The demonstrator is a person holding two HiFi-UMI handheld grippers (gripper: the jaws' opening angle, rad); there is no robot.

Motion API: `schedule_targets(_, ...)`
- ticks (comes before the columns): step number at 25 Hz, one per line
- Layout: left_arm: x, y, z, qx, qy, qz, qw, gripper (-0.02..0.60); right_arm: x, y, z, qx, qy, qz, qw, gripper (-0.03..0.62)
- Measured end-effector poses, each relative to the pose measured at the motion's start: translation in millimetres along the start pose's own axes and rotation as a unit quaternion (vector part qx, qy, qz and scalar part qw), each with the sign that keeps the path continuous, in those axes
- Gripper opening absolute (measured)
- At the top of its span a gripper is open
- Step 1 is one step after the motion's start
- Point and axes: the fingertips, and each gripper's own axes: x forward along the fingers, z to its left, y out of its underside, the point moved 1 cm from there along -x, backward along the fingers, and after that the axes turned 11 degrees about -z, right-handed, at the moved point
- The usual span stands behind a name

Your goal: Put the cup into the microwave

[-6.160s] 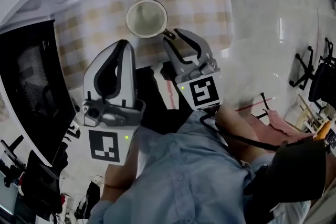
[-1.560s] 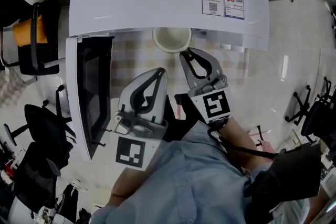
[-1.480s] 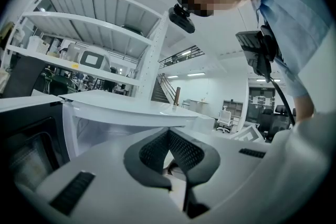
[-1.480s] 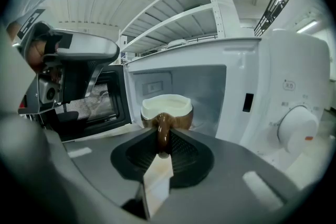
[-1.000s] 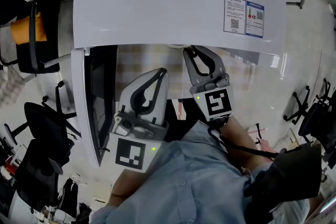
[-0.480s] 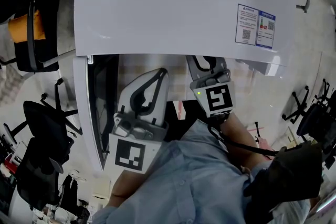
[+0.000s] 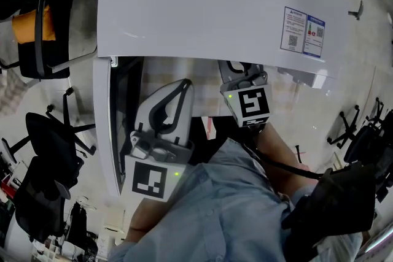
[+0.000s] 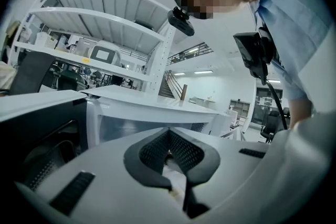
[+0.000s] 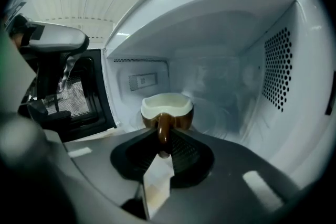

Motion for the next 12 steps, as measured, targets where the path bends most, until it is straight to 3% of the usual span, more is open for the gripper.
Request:
schedule_targets(7,-13,-3,-3,0.007,-0.012,-0.009,0.9999,0.005,3,2,2,-0.02,0.003,0.002,1.0,0.062)
schedule_targets(12,-21,-2,-14,0.012,-0.015,-0.017,0.9997,0.005,-5,4,6,-0.025,-0.007,0.006,1.0,0.13)
